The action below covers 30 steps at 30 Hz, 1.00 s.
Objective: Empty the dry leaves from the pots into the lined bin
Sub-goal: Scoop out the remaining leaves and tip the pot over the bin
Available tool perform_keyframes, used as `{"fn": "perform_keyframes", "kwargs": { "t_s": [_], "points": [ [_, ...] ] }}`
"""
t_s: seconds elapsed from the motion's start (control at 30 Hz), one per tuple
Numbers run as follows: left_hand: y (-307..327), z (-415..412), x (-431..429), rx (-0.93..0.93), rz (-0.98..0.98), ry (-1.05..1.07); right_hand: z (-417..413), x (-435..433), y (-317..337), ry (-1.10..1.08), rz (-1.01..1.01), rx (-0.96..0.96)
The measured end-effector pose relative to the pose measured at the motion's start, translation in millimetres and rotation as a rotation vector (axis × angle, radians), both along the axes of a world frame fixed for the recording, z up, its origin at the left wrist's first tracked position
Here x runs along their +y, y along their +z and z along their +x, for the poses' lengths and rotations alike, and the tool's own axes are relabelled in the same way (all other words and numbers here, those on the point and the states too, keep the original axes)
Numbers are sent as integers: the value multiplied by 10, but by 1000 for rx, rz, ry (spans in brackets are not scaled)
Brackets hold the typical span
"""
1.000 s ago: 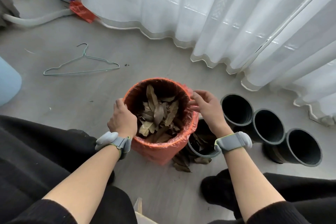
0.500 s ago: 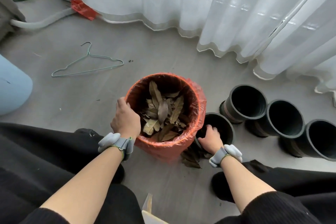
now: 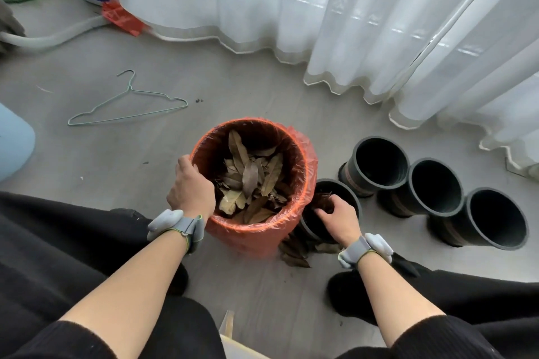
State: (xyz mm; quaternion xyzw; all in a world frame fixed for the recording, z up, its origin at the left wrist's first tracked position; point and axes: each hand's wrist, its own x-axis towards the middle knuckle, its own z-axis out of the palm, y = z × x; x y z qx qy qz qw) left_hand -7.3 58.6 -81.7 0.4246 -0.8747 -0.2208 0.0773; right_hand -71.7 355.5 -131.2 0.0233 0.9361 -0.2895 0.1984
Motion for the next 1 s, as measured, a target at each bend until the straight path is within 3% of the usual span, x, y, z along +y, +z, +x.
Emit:
{"fn": "perform_keyframes", "kwargs": {
  "t_s": [0.33,0.73,1.0],
  "points": [
    [-1,1,29,9,24,-12,102,170,415,-110,-195,116],
    [58,7,43,-6,32,-10,119,208,386,-261,-349,-92],
    [96,-2,67,-28,48,-8,-92,207,743,-475,-733,-237]
  ]
}}
